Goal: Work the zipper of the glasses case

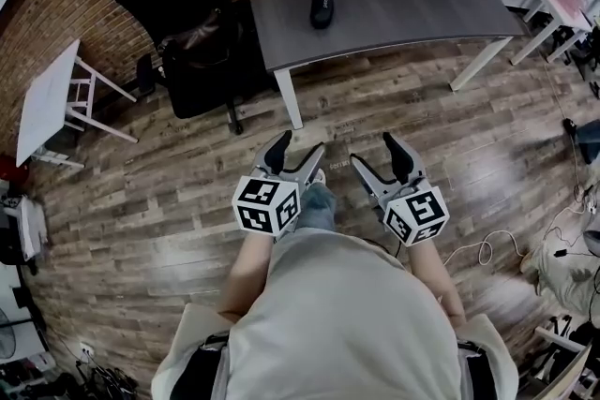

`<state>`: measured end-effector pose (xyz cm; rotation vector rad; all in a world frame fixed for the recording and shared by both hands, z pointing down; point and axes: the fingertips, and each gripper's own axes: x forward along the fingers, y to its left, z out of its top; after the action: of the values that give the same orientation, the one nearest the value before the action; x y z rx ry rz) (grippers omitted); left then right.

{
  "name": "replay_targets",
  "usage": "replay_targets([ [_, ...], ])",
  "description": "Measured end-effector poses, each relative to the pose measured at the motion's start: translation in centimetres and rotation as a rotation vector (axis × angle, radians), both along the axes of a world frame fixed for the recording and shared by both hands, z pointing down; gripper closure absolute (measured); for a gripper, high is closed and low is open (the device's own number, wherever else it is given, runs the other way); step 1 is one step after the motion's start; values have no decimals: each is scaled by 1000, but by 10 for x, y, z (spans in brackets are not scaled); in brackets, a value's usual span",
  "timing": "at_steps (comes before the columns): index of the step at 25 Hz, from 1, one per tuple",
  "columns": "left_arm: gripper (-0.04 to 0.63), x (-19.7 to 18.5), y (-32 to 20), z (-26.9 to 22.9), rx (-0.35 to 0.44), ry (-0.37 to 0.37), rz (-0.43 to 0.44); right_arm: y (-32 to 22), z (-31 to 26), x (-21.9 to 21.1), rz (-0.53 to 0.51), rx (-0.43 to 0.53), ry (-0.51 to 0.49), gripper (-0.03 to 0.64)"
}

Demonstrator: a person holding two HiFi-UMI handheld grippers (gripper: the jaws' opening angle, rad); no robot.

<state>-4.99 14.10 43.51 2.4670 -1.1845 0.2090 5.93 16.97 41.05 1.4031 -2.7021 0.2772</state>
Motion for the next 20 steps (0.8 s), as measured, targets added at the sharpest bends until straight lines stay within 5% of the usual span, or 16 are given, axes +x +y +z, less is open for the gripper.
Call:
replay_targets([
  [20,307,-7,-254,-12,-13,5,88,-241,-23,-19,79,37,-3,299],
])
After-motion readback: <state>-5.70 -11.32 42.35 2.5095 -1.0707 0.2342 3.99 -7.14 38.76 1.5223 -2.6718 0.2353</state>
